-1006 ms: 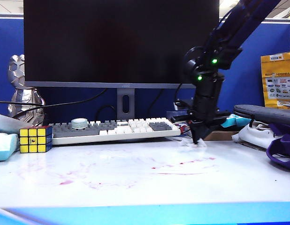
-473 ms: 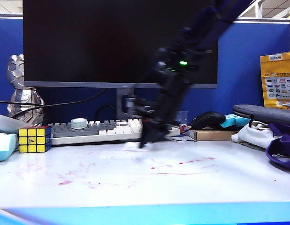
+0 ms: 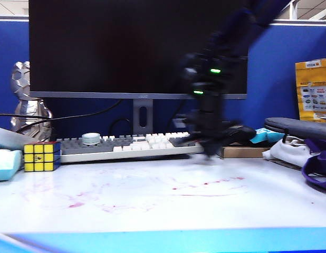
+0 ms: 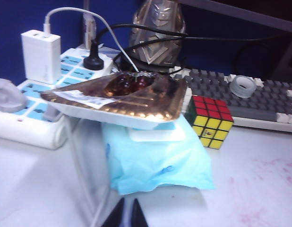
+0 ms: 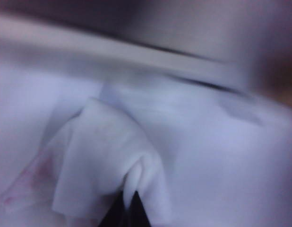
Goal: Use the wet wipes on the table to wipe the cherry juice off the table, then put the wipes back on the table.
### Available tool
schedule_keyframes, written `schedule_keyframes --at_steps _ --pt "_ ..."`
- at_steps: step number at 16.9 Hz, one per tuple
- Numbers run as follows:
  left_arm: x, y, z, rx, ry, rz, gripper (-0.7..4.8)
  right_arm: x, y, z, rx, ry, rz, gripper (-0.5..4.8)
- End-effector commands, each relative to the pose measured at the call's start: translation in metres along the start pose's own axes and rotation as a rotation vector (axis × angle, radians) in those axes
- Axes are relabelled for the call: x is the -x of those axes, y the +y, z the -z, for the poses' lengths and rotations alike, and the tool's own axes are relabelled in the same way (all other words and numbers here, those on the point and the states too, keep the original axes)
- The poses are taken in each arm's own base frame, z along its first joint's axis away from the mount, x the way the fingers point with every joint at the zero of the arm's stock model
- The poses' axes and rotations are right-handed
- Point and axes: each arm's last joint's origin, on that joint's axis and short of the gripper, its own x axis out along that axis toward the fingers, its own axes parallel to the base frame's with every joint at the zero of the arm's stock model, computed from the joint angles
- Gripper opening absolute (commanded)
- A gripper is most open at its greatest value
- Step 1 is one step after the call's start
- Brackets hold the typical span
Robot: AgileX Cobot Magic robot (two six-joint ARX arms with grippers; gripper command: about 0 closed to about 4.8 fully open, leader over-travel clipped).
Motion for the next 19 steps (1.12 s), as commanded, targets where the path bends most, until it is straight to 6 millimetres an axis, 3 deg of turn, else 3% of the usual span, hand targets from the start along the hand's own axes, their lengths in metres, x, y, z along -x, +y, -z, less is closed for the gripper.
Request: schedule_keyframes --at_steps 1,4,7,10,13,16,19 --pt "0.0 0.0 -0.001 -0.003 -0.008 0.005 0.28 -0.015 -0.023 0.012 -0.078 0.083 0.008 -0.01" --pt "0.0 0.0 -0.001 -0.004 -0.008 0.005 0.28 -0.016 -0.023 0.007 -0.088 0.016 -0.239 -0.01" --pt "0.0 0.0 -0.001 -0.003 -0.008 0.005 0.28 -0.008 0.006 0.002 0.003 -0.04 -0.449 -0.01" --pt "0.0 0.0 -0.001 -0.004 -0.008 0.005 0.28 -0.004 0.021 0.001 0.074 -0.039 -0.3 -0.01" --pt "0.0 0.0 -0.001 -0.004 -0.007 0.005 0.28 -0.009 -0.003 0.003 0.006 0.002 0.02 -0.01" --pt "0.0 0.0 -0.001 -0.003 -0.008 0.005 0.28 -0.02 -0.049 0.014 -0.155 0.078 0.075 -0.01" --pt "0.0 0.0 -0.001 -0.003 -0.008 0.005 0.28 -0.025 -0.076 0.028 -0.22 0.173 0.06 -0.01"
